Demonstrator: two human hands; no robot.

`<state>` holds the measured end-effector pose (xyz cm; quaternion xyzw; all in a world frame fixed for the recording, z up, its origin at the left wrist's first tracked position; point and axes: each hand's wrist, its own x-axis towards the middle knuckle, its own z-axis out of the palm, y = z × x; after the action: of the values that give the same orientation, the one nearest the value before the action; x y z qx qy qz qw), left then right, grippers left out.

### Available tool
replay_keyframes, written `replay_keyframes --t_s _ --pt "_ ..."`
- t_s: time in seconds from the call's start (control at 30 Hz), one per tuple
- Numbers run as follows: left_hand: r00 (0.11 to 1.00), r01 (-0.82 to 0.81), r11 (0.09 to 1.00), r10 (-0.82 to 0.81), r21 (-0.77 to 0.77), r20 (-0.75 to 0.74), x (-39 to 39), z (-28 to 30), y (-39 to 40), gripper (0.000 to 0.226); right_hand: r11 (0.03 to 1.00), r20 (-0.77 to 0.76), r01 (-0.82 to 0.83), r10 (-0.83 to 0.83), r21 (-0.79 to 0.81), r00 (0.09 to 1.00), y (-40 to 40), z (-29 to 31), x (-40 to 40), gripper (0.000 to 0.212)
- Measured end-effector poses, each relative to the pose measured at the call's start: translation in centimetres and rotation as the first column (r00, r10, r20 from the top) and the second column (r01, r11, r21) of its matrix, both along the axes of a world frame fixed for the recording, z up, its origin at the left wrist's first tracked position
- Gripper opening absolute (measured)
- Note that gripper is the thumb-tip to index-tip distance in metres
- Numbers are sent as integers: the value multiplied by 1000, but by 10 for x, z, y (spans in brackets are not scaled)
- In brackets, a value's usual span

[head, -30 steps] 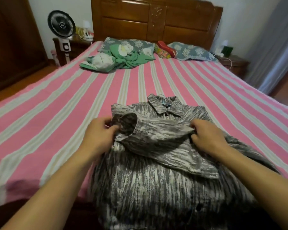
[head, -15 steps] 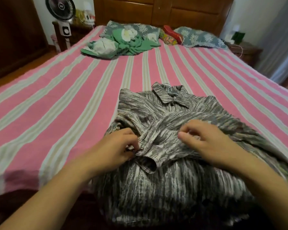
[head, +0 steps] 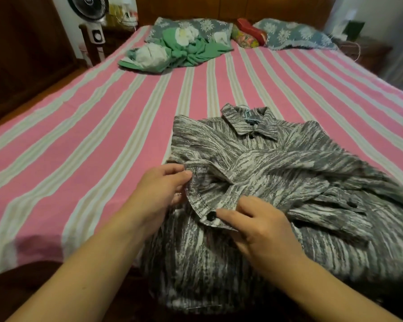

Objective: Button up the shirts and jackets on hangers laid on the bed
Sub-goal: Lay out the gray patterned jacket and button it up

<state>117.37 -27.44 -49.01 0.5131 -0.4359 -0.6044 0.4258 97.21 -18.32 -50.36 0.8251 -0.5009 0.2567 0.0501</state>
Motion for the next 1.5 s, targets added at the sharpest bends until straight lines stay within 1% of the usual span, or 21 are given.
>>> replay_keyframes --t_s 0.1,0.13,0.2,0.23,0.27,0.3,0.33,0.4,0.47,0.5,0.57,0.63,0.7,0.8,0.9,0.97,1.07,1.2,1.27,1.4,1.5 --pt "963 111 939 -20 -326 270 -7 9 7 14 985 152 5 21 -171 988 -3 20 -11 35" --pt "934 194 858 -14 -475 356 -9 14 11 14 975 211 29 18 -219 977 -4 31 -15 33" --pt "852 408 586 32 -700 523 -9 23 15 9 956 282 97 -16 -275 959 -7 50 -24 32" --pt "785 522 452 77 -723 615 -9 25 16 9 957 270 108 -33 -269 962 -10 57 -29 33" --pt "726 595 374 131 -712 675 -9 23 15 8 968 223 83 -29 -237 974 -13 60 -33 34" --pt "708 606 363 160 -708 688 -9 22 13 8 983 157 28 1 -182 988 -16 58 -34 32" --pt "735 558 424 146 -713 662 -10 19 13 8 992 95 -38 49 -120 994 -18 53 -34 29" --pt "864 385 699 -42 -603 502 -14 15 13 6 991 44 -137 137 1 990 -18 38 -27 27" --pt "941 327 908 -287 -261 179 -20 11 16 9 984 58 -176 173 41 983 -15 27 -21 28" --pt "936 350 933 -352 -89 -3 -21 7 19 9 983 71 -179 177 35 982 -15 24 -19 27" --pt "899 418 906 -403 67 -173 -20 1 22 16 984 84 -179 178 3 980 -16 22 -20 26" --pt "885 455 888 -442 64 -145 -17 -1 22 14 983 77 -181 182 -22 980 -16 20 -21 25" --pt "885 465 885 -464 26 -40 -15 1 21 14 983 77 -182 183 -25 980 -15 19 -21 25" --pt "855 502 862 -484 -63 189 -11 9 22 33 984 75 -176 177 -14 981 -14 18 -23 25" --pt "754 597 791 -496 -133 430 -6 20 22 36 986 117 -167 163 24 980 -15 20 -24 32" --pt "676 648 745 -467 -159 570 -5 24 23 27 986 144 -158 149 49 978 -15 23 -24 37" --pt "696 644 733 -443 -219 566 -6 26 26 14 980 125 -189 180 61 976 -15 27 -25 22" --pt "655 701 679 -491 -217 575 -3 24 27 11 976 117 -204 194 82 974 -13 27 -25 11" --pt "667 702 667 -491 -252 560 -1 24 28 15 981 180 -177 160 81 970 -13 29 -24 21" --pt "703 670 641 -388 -374 596 -5 25 35 19 987 256 -137 111 88 960 -14 30 -24 58" --pt "727 641 600 -272 -479 631 -10 24 38 21 985 237 -138 110 106 965 -13 27 -23 44"
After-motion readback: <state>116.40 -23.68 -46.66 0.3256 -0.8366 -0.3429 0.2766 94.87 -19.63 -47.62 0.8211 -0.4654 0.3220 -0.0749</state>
